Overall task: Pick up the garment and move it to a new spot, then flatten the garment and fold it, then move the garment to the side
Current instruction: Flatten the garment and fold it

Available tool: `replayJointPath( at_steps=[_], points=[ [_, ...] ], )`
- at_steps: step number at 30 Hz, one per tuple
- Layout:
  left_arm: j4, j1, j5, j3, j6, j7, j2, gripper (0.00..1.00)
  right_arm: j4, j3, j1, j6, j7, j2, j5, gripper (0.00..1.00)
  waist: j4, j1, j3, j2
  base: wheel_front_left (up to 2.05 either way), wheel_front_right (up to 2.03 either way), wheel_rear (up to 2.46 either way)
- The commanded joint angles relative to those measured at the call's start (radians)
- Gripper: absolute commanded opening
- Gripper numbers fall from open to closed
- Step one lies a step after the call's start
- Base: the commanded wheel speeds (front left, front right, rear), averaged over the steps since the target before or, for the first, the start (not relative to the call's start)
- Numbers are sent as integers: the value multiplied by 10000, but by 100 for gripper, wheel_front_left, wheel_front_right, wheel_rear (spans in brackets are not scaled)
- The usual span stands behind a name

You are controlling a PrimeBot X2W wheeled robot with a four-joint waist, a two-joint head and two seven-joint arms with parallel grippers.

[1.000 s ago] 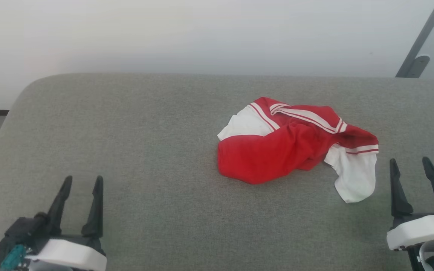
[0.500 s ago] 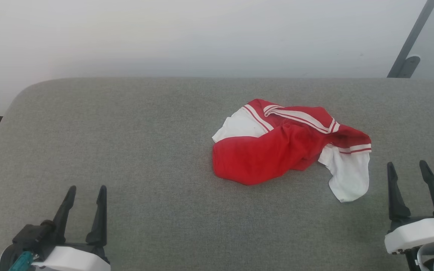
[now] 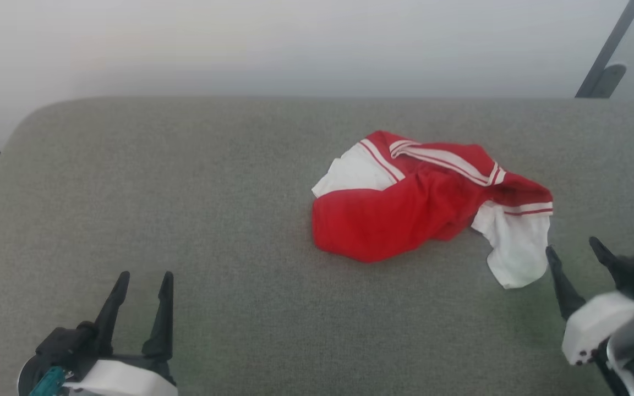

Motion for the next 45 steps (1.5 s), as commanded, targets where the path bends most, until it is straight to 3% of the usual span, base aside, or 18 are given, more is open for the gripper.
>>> replayJointPath(
  at_steps=[1, 8, 12, 13, 14, 15, 16, 21, 27, 36, 42, 43, 44, 45],
  points=[
    [-14, -212, -57, -49, -18, -48, -41, 100, 23, 450, -395, -1, 898, -445, 236, 100, 35, 0, 357, -1, 0, 0, 0],
    [169, -758, -119, -434, -19, -48, -274, 100, -251, 1780, -1408, 1, 4735, -2146, 1696, 100, 271, 0, 1350, -1, 0, 0, 0],
    [258, -1133, -168, -629, -18, -49, -416, 100, -560, 2204, -1812, 1, 6035, -2621, 2376, 100, 355, 0, 1888, -1, 0, 0, 0],
    [295, -1212, -179, -688, -18, -49, -444, 100, -646, 2324, -1907, 1, 6159, -2764, 2436, 82, 370, 0, 2002, -1, 0, 0, 0],
    [295, -1212, -179, -688, -18, -49, -444, 100, -646, 2324, -1907, 1, 6159, -2764, 2436, 82, 370, 0, 2002, -1, 0, 0, 0],
    [313, -1296, -178, -726, -19, -49, -467, 100, -681, 2426, -1973, -6, 6249, -2858, 2546, 29, 381, 0, 2095, -1, 0, 0, 0],
    [319, -1365, -180, -728, -18, -49, -475, 100, -737, 2489, -2047, -6, 6241, -2933, 2574, 0, 379, 0, 2190, -1, 0, 0, 0],
    [268, -1832, -250, -779, -18, -49, -386, 100, -764, 1990, -2209, -7, 6563, -3317, 2892, 0, 255, 0, 2647, -1, 0, 0, 0],
    [20, -2425, -434, -984, -18, -49, -167, 100, -426, 412, -2847, -7, 6796, -3853, 3158, 0, 166, 0, 3281, -1, 0, 0, 0],
    [-88, -3408, -651, -1646, -18, -49, 146, 100, 1819, -632, -4766, -7, 6596, -4519, 3132, 0, 329, 0, 4234, -1, 0, 0, 0],
    [82, -3946, -953, -1946, -18, -49, 496, 100, 3185, -659, -5606, -6, 5544, -4155, 2719, 0, 162, 0, 4470, -1, 0, 0, 0],
    [94, -4063, -1021, -2014, -18, -49, 594, 100, 3323, -588, -5684, -6, 5296, -4045, 2678, 33, 75, 0, 4480, -1, 0, 0, 0],
    [128, -4189, -1039, -2141, -20, -49, 753, 100, 3407, -473, -5717, -6, 5033, -3938, 2615, 100, -14, 0, 4462, -1, 0, 0, 0],
    [151, -4338, -1070, -2297, -18, -49, 929, 100, 3456, -375, -5720, 2, 4750, -3866, 2595, 100, -110, 0, 4437, -1, 0, 0, 0]
  ],
)
